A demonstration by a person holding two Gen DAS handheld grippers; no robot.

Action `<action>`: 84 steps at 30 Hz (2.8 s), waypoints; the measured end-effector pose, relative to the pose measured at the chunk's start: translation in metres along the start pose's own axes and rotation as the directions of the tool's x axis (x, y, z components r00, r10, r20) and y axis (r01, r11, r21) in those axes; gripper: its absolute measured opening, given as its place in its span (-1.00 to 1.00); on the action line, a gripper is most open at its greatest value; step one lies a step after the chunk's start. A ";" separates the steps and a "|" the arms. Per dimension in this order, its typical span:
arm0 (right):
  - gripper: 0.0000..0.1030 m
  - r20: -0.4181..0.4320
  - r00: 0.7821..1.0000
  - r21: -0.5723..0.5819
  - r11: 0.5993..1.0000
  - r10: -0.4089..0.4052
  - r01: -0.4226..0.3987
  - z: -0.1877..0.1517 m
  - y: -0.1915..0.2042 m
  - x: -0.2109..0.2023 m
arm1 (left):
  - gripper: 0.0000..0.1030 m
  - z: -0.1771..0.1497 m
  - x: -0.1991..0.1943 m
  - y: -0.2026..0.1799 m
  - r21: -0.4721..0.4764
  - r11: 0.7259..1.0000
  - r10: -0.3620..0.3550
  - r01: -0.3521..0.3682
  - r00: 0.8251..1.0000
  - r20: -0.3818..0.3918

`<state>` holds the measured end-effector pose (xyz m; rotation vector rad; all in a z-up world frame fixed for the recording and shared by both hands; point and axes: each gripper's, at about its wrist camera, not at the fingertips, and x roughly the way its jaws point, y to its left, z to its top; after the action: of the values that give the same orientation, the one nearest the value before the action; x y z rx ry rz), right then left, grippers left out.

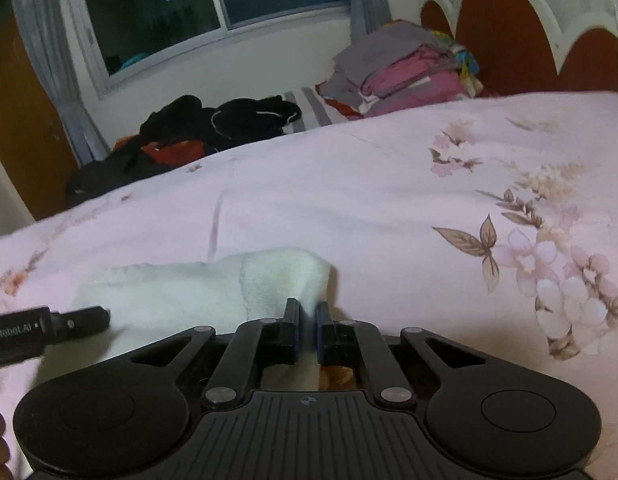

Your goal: Fold small clothes

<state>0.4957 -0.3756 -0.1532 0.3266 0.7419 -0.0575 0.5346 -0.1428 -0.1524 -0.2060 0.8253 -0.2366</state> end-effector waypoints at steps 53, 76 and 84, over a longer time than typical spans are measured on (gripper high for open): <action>-0.44 -0.043 0.992 -0.294 0.950 -0.119 0.101 -0.136 0.034 -0.123 | 0.19 -0.133 -0.110 -0.020 0.167 0.985 -0.034 0.052 0.994 -0.107; -0.44 -0.050 0.985 -0.179 0.972 -0.166 0.155 -0.125 0.054 -0.138 | 0.28 -0.088 -0.122 0.002 0.153 0.983 -0.090 0.104 0.991 -0.096; -0.43 -0.005 0.996 -0.137 0.987 -0.090 0.088 -0.080 0.055 -0.124 | 0.42 -0.054 -0.105 0.001 0.129 0.989 -0.072 0.079 0.996 -0.056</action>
<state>0.3610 -0.3062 -0.1106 0.1636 0.7675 -0.0887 0.4256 -0.1166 -0.1151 -0.1082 0.8503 -0.3674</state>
